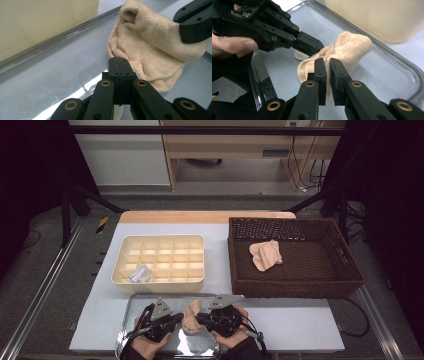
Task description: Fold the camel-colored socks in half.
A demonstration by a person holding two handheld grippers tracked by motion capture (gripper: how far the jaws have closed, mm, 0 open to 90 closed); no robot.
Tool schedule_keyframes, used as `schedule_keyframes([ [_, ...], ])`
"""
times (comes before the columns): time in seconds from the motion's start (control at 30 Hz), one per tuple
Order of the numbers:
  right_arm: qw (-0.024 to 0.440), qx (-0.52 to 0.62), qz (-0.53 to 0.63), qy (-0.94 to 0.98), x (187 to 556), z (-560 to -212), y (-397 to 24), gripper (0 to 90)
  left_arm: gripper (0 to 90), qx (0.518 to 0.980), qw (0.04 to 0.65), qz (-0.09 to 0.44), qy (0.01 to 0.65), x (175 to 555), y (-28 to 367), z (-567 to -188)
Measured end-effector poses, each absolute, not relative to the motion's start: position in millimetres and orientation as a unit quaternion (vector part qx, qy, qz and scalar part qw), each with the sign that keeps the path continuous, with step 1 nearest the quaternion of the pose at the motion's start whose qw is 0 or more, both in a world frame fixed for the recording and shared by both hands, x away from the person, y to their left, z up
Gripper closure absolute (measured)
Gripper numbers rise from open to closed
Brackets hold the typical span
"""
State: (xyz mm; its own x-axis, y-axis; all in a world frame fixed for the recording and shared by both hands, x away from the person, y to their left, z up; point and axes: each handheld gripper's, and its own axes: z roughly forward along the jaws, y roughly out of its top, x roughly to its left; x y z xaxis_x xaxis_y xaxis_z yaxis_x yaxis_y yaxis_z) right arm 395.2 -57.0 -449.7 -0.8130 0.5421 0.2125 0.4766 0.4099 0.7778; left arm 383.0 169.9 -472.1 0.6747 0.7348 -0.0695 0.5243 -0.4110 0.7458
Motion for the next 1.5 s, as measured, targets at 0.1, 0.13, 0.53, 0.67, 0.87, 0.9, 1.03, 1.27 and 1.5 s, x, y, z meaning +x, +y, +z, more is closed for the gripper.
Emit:
schedule_keyframes([
  [0.1,0.032,0.294,0.455,0.84,396,-451,-50,84.0,89.2,0.83,0.386,0.137,0.378,382,170,-473],
  [0.13,0.027,0.292,0.454,0.841,396,-451,-45,84.0,89.2,0.83,0.386,0.138,0.378,382,170,-473],
  [0.53,0.014,0.27,0.444,0.854,398,-467,-26,83.9,89.2,0.828,0.391,0.131,0.38,385,174,-472],
  [0.67,0.012,0.271,0.442,0.855,398,-469,-25,83.9,87.3,0.81,0.421,0.142,0.383,388,185,-457],
  [0.87,0.015,0.265,0.444,0.856,397,-470,-24,83.9,81.0,0.798,0.449,0.159,0.37,388,188,-437],
  [0.9,0.015,0.265,0.444,0.856,397,-470,-24,83.9,79.0,0.798,0.449,0.159,0.37,388,188,-437],
  [1.03,0.018,0.26,0.444,0.857,397,-470,-24,83.7,64.2,0.806,0.444,0.161,0.356,391,175,-434],
  [1.27,0.023,0.245,0.443,0.862,395,-469,-25,83.2,51.2,0.82,0.417,0.148,0.364,402,162,-449],
  [1.5,0.019,0.25,0.439,0.863,394,-468,-28,81.3,50.6,0.819,0.411,0.139,0.376,404,173,-456],
])
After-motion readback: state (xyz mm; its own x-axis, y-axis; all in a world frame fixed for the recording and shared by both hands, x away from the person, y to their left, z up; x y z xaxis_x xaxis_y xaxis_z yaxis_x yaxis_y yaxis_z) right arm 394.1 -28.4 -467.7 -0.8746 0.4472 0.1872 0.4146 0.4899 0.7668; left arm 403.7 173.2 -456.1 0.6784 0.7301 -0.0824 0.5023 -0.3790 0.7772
